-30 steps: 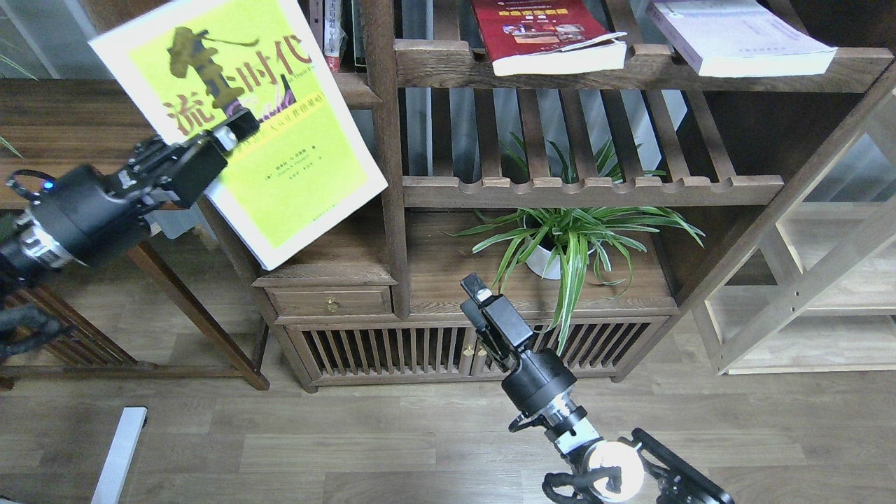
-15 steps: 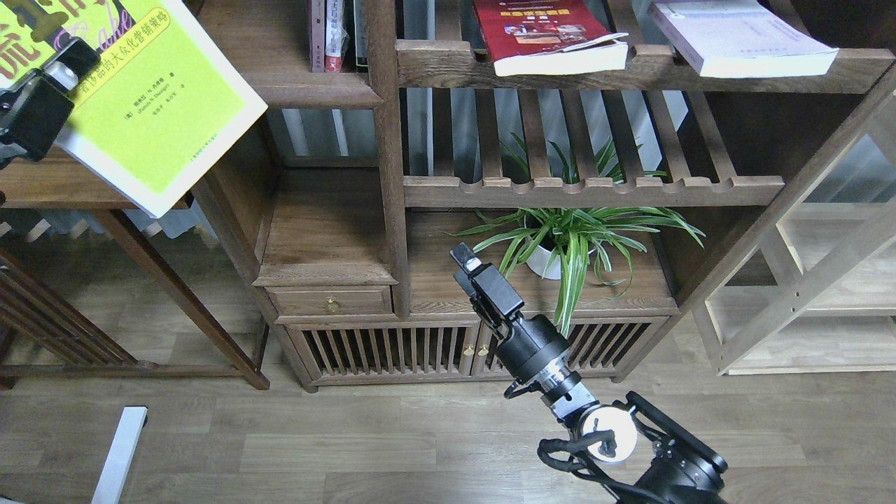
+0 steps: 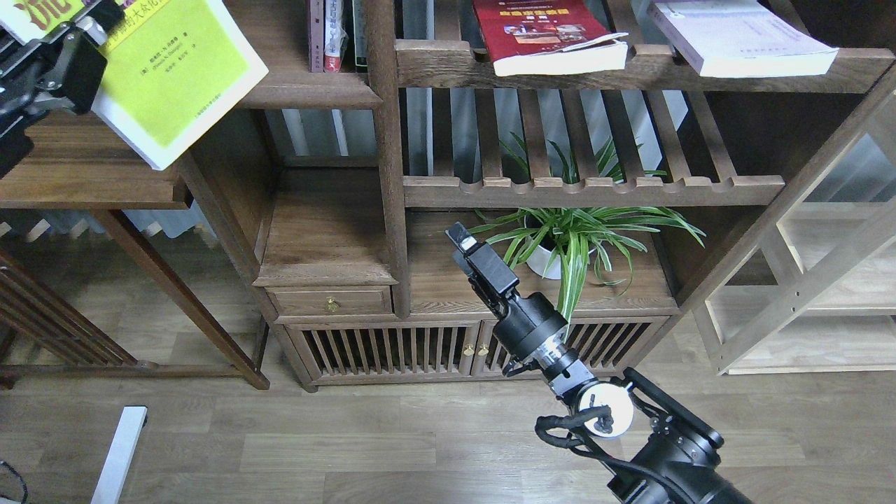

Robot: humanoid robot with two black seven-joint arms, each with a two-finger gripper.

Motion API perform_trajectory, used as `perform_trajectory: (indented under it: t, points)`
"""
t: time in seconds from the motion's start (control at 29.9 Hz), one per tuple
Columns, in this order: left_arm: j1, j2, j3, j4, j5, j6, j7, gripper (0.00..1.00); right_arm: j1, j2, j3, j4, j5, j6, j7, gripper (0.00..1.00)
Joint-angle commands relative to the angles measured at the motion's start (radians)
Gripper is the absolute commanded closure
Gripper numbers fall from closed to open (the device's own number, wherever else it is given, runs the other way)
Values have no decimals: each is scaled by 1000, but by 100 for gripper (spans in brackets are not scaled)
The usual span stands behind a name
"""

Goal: Organize books on shelf

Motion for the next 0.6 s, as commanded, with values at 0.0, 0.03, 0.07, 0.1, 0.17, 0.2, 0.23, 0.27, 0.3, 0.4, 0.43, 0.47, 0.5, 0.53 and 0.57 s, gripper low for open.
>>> perform_trajectory:
  t: [0.0,0.03,0.07,0.1,0.17,0.2,0.23,0.27,0.3,0.4,0.43,0.47,0.5,0.53,0.57]
  points:
    - [-60,1,48,27,40,0,0,100,10,0,1,-5,1,0,0,8]
    - [-83,1,68,36,50,0,0,100,13,0,3,-5,1,1,2,8]
    - [-100,3,82,43,57,0,0,100,13,0,3,-5,1,1,2,8]
    - [-117,4,94,48,66,0,0,100,13,-2,4,-5,1,1,2,8]
    - [-157,4,123,63,85,0,1,100,13,-3,4,-6,1,3,2,8]
    - [-174,6,136,69,89,0,3,100,13,-3,4,-6,1,3,2,8]
    - [-194,9,150,80,93,16,5,100,12,-3,7,-6,1,4,2,7]
    - [-215,11,163,91,97,39,5,100,12,-5,10,-6,1,4,2,7]
    - [-238,12,183,102,102,64,5,100,12,-5,13,-6,1,4,2,7]
    - [-272,14,219,103,102,117,12,100,13,-5,16,-6,1,4,2,7]
    - [-275,15,222,103,102,121,21,100,13,-5,18,-6,1,4,2,7]
    - [-275,17,222,100,102,121,32,100,13,-6,18,-6,1,4,0,7]
    - [-274,21,222,93,100,119,43,100,13,-8,19,-8,1,4,2,7]
    - [-269,24,220,90,100,119,46,100,13,-8,20,-8,1,4,0,7]
    - [-266,33,220,86,100,119,46,100,13,-8,23,-8,1,4,0,7]
